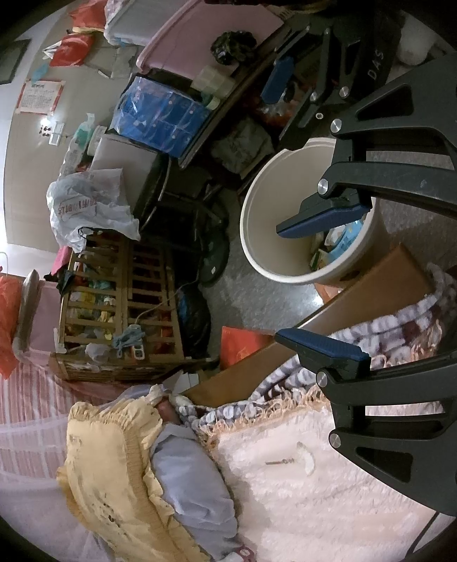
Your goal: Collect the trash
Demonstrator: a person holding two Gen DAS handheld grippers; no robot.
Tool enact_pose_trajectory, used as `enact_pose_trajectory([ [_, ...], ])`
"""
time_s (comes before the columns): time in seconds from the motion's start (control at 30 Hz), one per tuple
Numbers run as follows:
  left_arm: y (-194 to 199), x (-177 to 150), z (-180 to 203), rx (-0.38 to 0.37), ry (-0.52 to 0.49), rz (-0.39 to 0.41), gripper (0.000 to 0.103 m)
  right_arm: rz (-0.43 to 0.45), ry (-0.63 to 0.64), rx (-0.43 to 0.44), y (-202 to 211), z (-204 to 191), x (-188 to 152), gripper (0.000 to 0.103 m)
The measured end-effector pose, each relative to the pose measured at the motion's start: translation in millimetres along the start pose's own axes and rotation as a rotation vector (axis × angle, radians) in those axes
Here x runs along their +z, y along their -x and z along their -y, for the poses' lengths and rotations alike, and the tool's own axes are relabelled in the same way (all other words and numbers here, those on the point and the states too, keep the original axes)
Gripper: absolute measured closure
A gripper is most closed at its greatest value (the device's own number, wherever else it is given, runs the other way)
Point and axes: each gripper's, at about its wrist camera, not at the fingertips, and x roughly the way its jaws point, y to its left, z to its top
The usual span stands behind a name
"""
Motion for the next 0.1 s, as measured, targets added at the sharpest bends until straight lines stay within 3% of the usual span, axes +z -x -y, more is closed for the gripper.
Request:
enact_pose_trajectory([
  [0.1,9.1,-5.5,-10.8,0.000,0.024,-0.015,0.051,-0.008,0.017,0.009,-3.9,-7.1,1.5,0.017],
])
